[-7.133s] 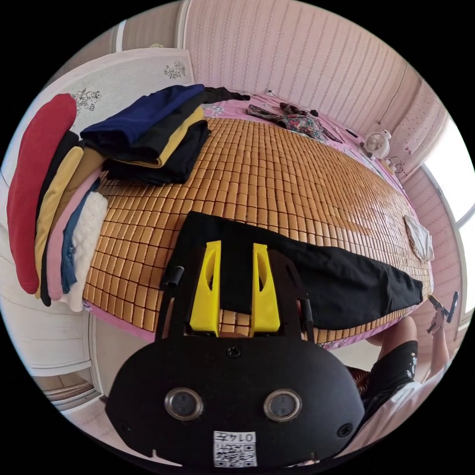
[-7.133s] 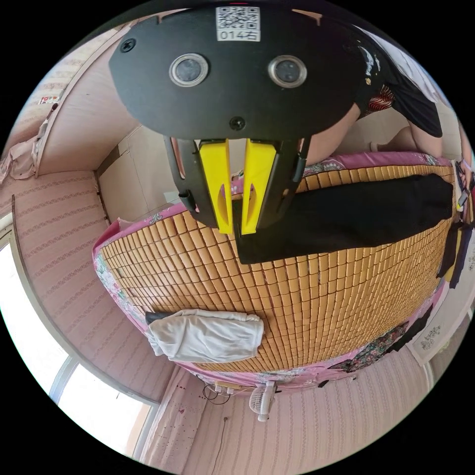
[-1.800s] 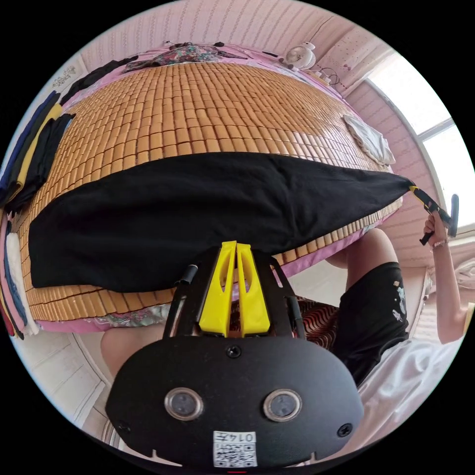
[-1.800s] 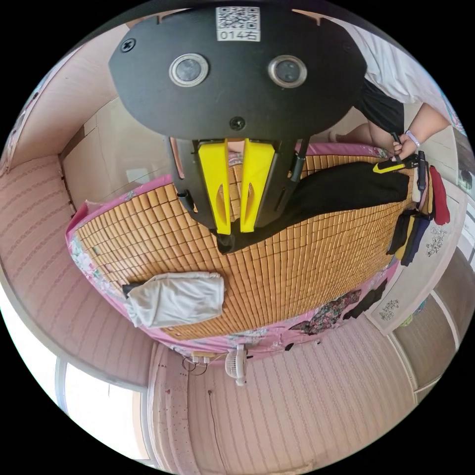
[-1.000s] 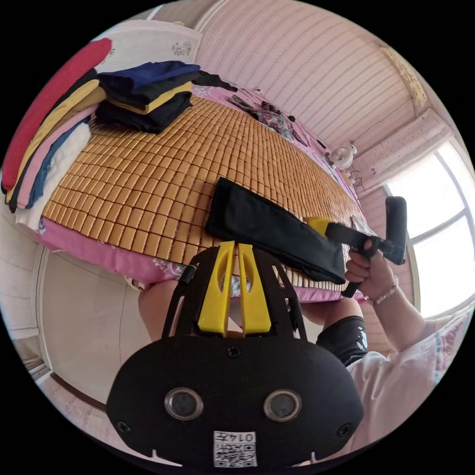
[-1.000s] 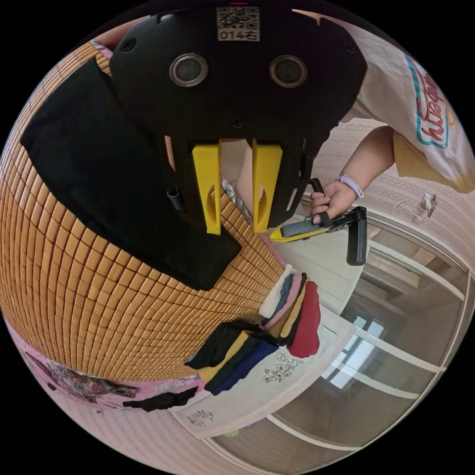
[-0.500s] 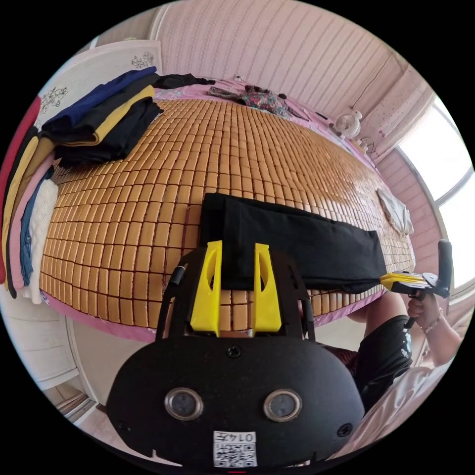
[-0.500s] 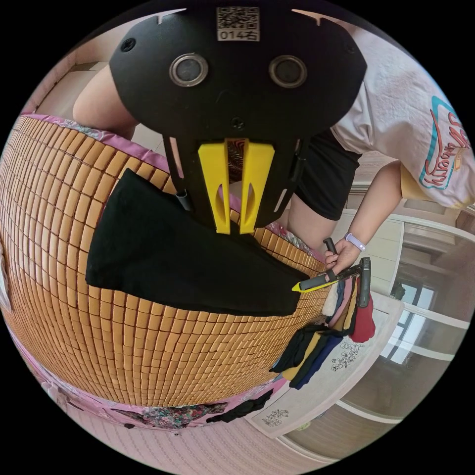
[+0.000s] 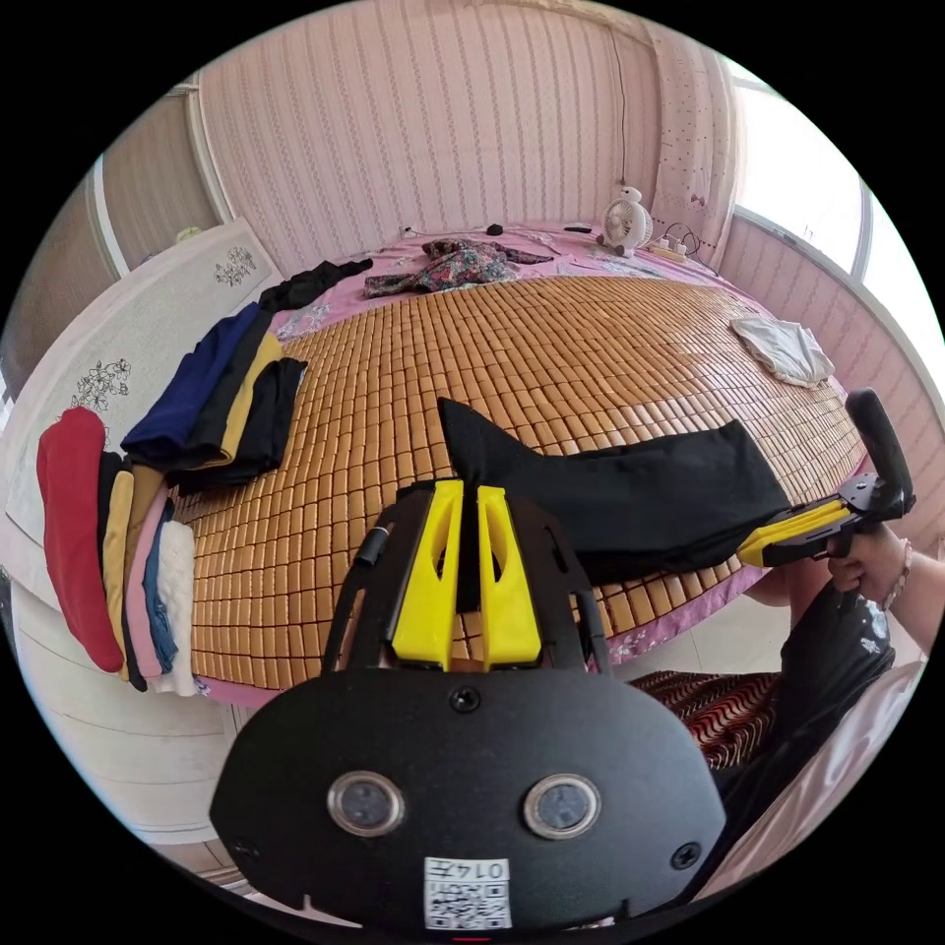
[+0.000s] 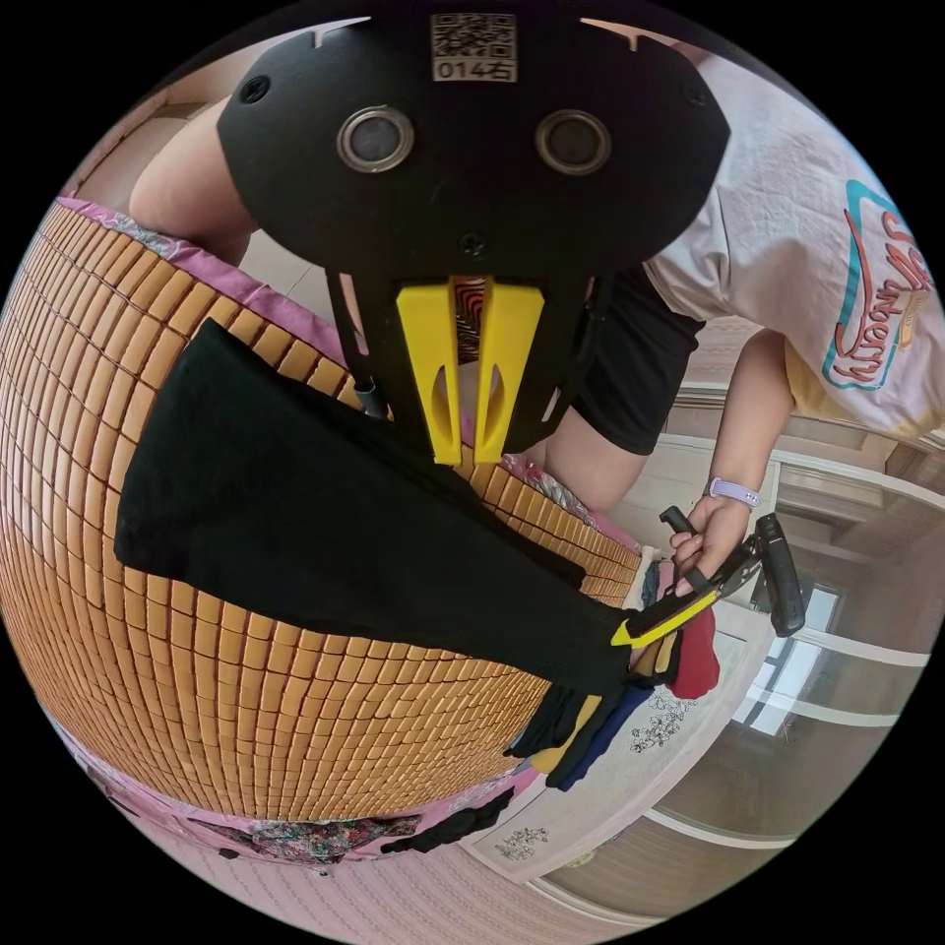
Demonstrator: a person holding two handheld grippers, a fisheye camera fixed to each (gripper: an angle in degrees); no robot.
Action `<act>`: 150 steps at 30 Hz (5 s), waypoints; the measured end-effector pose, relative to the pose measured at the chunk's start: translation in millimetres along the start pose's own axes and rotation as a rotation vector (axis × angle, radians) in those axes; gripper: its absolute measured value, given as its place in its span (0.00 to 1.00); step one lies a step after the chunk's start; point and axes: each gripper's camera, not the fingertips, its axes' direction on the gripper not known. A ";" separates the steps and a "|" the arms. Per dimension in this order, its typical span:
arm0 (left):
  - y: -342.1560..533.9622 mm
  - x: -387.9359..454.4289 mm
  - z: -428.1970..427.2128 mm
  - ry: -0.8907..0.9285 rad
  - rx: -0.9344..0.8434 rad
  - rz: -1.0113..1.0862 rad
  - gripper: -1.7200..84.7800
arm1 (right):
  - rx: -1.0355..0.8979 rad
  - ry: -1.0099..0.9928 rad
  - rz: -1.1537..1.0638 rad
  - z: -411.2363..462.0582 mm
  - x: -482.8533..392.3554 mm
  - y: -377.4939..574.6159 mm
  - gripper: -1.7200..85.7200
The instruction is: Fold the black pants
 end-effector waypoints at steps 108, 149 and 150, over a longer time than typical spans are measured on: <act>-4.4 11.6 51.5 0.463 0.057 -0.006 0.04 | 0.115 0.306 -0.107 -60.2 50.1 75.3 0.09; 81.5 -111.4 104.3 0.278 0.062 -0.509 0.07 | 0.087 0.012 -0.638 -58.1 -81.4 -135.3 0.08; 80.7 -127.3 87.9 0.218 0.127 -0.531 0.07 | 0.092 0.009 -0.678 -58.5 -95.3 -148.3 0.08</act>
